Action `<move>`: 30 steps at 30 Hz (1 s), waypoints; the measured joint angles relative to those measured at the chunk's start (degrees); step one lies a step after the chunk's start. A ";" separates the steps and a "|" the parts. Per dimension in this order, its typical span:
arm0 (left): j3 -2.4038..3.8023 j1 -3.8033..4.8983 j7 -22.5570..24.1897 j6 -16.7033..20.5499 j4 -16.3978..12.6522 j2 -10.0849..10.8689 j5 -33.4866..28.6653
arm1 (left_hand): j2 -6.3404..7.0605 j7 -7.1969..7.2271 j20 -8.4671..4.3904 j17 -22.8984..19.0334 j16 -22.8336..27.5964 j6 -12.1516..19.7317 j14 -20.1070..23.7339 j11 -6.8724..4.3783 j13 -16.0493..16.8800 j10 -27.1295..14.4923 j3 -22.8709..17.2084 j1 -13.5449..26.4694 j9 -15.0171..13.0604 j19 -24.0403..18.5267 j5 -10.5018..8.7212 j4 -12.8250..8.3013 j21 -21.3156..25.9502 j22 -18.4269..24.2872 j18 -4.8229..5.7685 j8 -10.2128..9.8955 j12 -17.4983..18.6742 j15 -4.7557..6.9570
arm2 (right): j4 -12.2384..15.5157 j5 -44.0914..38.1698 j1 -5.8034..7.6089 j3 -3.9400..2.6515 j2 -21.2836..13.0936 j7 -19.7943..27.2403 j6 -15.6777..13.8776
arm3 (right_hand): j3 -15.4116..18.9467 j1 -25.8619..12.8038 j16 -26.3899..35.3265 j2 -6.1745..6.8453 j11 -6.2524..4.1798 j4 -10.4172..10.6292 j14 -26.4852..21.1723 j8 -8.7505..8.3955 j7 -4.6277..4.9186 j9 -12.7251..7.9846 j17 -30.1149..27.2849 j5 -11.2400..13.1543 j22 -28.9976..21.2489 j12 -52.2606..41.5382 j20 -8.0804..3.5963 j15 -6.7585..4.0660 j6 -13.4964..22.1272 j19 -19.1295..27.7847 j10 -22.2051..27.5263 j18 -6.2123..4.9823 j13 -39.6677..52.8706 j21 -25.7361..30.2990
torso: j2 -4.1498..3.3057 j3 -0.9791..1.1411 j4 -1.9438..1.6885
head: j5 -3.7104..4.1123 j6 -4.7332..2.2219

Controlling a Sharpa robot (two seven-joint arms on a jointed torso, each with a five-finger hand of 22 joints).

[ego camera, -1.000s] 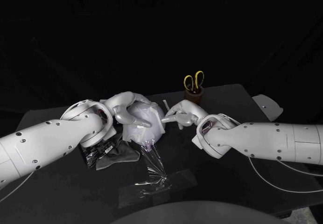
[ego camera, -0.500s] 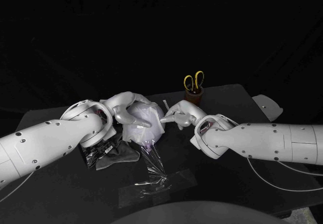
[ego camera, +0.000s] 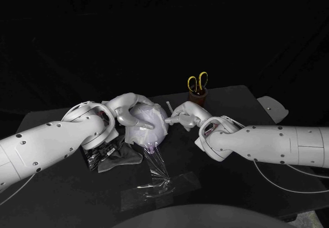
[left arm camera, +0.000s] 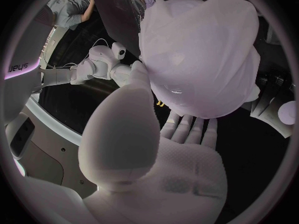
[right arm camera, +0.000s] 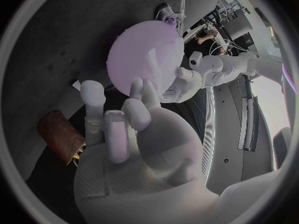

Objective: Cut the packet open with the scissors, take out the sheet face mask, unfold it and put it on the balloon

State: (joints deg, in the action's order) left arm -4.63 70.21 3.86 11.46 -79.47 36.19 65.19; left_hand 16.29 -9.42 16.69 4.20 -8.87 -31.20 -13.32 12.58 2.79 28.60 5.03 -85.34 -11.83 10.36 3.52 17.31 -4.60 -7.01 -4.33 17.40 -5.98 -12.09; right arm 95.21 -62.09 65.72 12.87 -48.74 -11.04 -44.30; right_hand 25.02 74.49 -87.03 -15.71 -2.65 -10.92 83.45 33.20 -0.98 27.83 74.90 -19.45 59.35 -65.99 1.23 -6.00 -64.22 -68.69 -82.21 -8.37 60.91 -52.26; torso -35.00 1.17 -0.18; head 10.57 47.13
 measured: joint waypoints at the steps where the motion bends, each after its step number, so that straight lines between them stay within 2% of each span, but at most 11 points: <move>1: 0.00 0.00 0.00 0.00 0.00 0.00 -0.01 | 0.00 0.00 0.00 0.00 0.00 0.00 0.00 0.00 0.00 0.00 0.00 0.00 0.00 0.00 0.00 0.00 0.00 0.00 0.00 0.00 0.00 0.00 | 0.01 -0.03 0.00 0.00 -0.05 -0.03 -0.01 | 0.07 0.00 0.00 0.00 0.00 -0.08 0.04 0.06 0.00 0.09 0.00 -0.47 0.12 0.00 0.00 -0.10 0.09 0.00 0.00 0.00 0.00 -0.13 | 0.00 0.00 0.01 | -0.01 0.00; 6: 0.00 0.00 0.00 -0.03 0.06 0.03 -0.15 | 0.00 0.00 0.00 0.00 0.00 0.00 0.00 -0.19 0.00 0.19 0.00 0.00 0.00 0.00 0.00 0.00 0.00 0.00 0.00 0.00 0.00 0.00 | 0.12 -0.43 -0.01 -0.03 -0.94 -0.60 -0.10 | 0.69 0.00 -0.30 0.00 -0.01 -0.70 -0.12 0.50 -0.13 0.62 0.00 -2.86 0.66 -0.01 -0.19 -0.26 0.48 -0.19 0.01 0.02 0.01 -0.65 | 0.01 0.02 0.04 | -0.03 0.08; 11: 0.00 0.00 0.01 -0.05 0.14 0.04 -0.26 | 0.00 0.00 0.00 0.00 0.00 0.00 0.00 -0.20 0.00 0.20 0.00 0.00 0.00 0.00 0.00 0.00 0.00 0.00 0.00 0.00 0.00 0.00 | 0.00 -0.97 -0.02 -0.07 -1.76 -1.38 -0.02 | 0.96 0.00 -0.32 -0.01 -0.01 -0.97 -0.12 0.83 0.15 0.92 0.02 -2.82 1.15 -0.07 0.02 -0.26 0.76 -0.39 0.01 0.03 0.02 -1.00 | 0.04 0.02 0.04 | 0.01 0.16; 14: -0.01 0.00 0.02 -0.07 0.19 0.02 -0.33 | 0.00 0.00 0.00 0.00 0.00 0.00 0.00 -0.20 -0.01 0.20 0.00 0.00 0.00 0.00 0.00 0.00 0.00 0.00 0.00 0.00 0.00 0.00 | -0.17 -1.43 -0.02 -0.10 -2.20 -1.98 0.11 | 0.96 0.29 -0.32 -0.44 -0.01 -0.97 -0.12 0.85 0.09 1.15 0.02 -1.89 1.40 -0.30 0.02 -0.26 1.11 -0.39 0.01 0.03 0.03 -1.01 | 0.05 0.03 0.04 | 0.08 0.17; 20: -0.02 0.00 0.04 -0.08 0.24 0.00 -0.42 | -0.16 0.00 0.00 0.00 0.00 0.00 0.00 -0.20 -0.01 0.20 0.00 -0.16 0.00 0.00 0.00 0.00 0.00 0.00 0.00 0.00 0.22 0.00 | -0.32 -2.03 -0.02 -0.14 -2.91 -2.73 0.33 | 1.03 0.29 -0.32 -0.45 -0.01 -1.04 -0.12 0.88 0.32 1.20 0.06 -0.98 1.71 -0.47 0.02 -0.26 1.42 -0.39 0.01 0.05 0.04 -1.31 | 0.05 0.03 0.03 | 0.13 0.07; 21: -0.02 0.00 0.04 -0.09 0.25 0.00 -0.44 | -0.24 0.00 0.00 0.00 0.00 0.00 0.00 -0.20 -0.01 0.20 0.00 -0.24 0.00 0.00 0.00 0.00 0.00 0.00 0.00 0.00 0.23 0.00 | -0.23 -1.95 -0.02 -0.14 -3.02 -2.60 0.29 | 0.90 0.46 -0.15 -0.57 0.05 -1.23 -0.12 0.12 0.75 0.98 0.06 0.01 0.88 -0.52 0.35 -0.26 2.84 0.19 -0.05 0.06 0.04 -0.26 | 0.05 0.03 0.03 | 0.13 0.05; 23: -0.02 0.00 0.05 -0.09 0.25 -0.01 -0.47 | -0.24 0.00 0.00 -0.01 0.00 0.00 0.00 -0.20 -0.01 0.20 0.00 -0.24 0.00 0.00 0.00 0.00 0.00 0.00 0.00 0.00 0.23 0.00 | 0.10 -1.34 -0.02 -0.15 -3.22 -1.72 0.05 | 0.41 2.02 0.06 -1.51 0.54 -1.72 0.12 -3.17 1.71 -0.65 0.06 1.53 -0.36 -1.08 0.80 -0.02 6.24 1.68 -0.54 0.07 0.09 1.66 | 0.04 0.02 0.02 | 0.10 -0.01; 24: -0.02 0.00 0.05 -0.09 0.25 -0.02 -0.49 | -0.24 0.00 0.00 0.00 0.00 0.00 0.00 -0.20 -0.01 0.20 0.00 -0.24 0.00 0.00 0.00 0.00 0.00 0.00 0.00 0.00 0.23 0.00 | 0.44 -0.64 -0.03 -0.16 -3.32 -0.68 -0.23 | -2.11 2.28 0.18 -1.49 0.79 -4.34 0.35 -4.42 2.33 -1.22 0.06 2.23 -0.98 -1.08 0.88 0.20 7.48 2.36 -0.79 0.08 0.08 2.56 | 0.03 0.02 0.01 | 0.09 -0.03; 25: -0.02 0.00 0.06 -0.10 0.25 -0.02 -0.51 | -0.24 0.00 0.00 -0.01 0.00 0.00 0.00 -0.20 -0.01 0.20 0.00 -0.24 0.00 0.00 0.00 0.00 0.00 0.00 0.00 0.00 0.23 0.00 | 0.72 -0.06 -0.03 -0.17 -3.36 0.23 -0.47 | -3.21 2.46 0.61 -1.49 1.06 -5.43 0.64 -5.66 3.19 -1.73 0.06 3.16 -1.94 -1.08 1.07 0.53 8.75 3.40 -1.06 0.09 0.07 3.94 | 0.02 0.02 0.01 | 0.05 -0.07; 28: -0.02 0.00 0.07 -0.11 0.26 -0.02 -0.56 | -0.24 0.00 0.00 -0.01 0.00 0.00 0.00 -0.20 -0.01 0.20 0.00 -0.24 0.01 0.00 0.00 0.00 0.00 0.00 -0.01 0.00 0.23 0.00 | 1.65 1.74 -0.03 -0.24 -3.40 3.18 -1.27 | -4.27 3.26 0.81 -1.69 2.64 -5.82 0.68 -9.73 5.75 -3.45 0.05 7.86 -2.48 -1.08 1.87 2.69 10.86 4.56 -1.72 0.11 0.07 5.01 | 0.01 0.02 0.01 | -0.01 -0.17; 30: -0.02 0.00 0.07 -0.11 0.26 -0.01 -0.62 | -0.24 0.00 0.00 -0.01 0.00 0.00 0.00 -0.20 -0.01 0.20 0.00 -0.24 0.01 0.00 0.00 0.00 0.00 0.00 0.00 0.00 0.23 0.00 | 2.25 2.91 -0.03 -0.30 -3.39 5.21 -1.91 | -4.05 3.22 0.82 -1.68 3.51 -5.60 0.58 -11.56 6.58 -4.25 0.05 10.32 -2.40 -1.11 1.97 3.41 11.21 4.66 -1.81 0.22 0.08 5.01 | 0.01 0.03 0.02 | -0.05 -0.19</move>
State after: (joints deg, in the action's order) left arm -4.65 70.21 3.94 11.34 -79.21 36.18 64.57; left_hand 16.05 -9.41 16.69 4.20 -8.87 -31.20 -13.32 12.38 2.78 28.79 5.04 -85.58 -11.82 10.36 3.52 17.31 -4.60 -7.00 -4.33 17.40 -5.75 -12.09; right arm 97.47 -59.18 65.69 12.57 -52.13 -5.83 -46.21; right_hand 20.97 77.71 -86.21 -17.38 0.86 -16.52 84.03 21.64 5.60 23.58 74.95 -9.14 56.95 -67.10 3.20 -2.59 -53.02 -64.03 -84.02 -8.15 60.99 -47.25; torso -34.99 1.20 -0.16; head 10.52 46.94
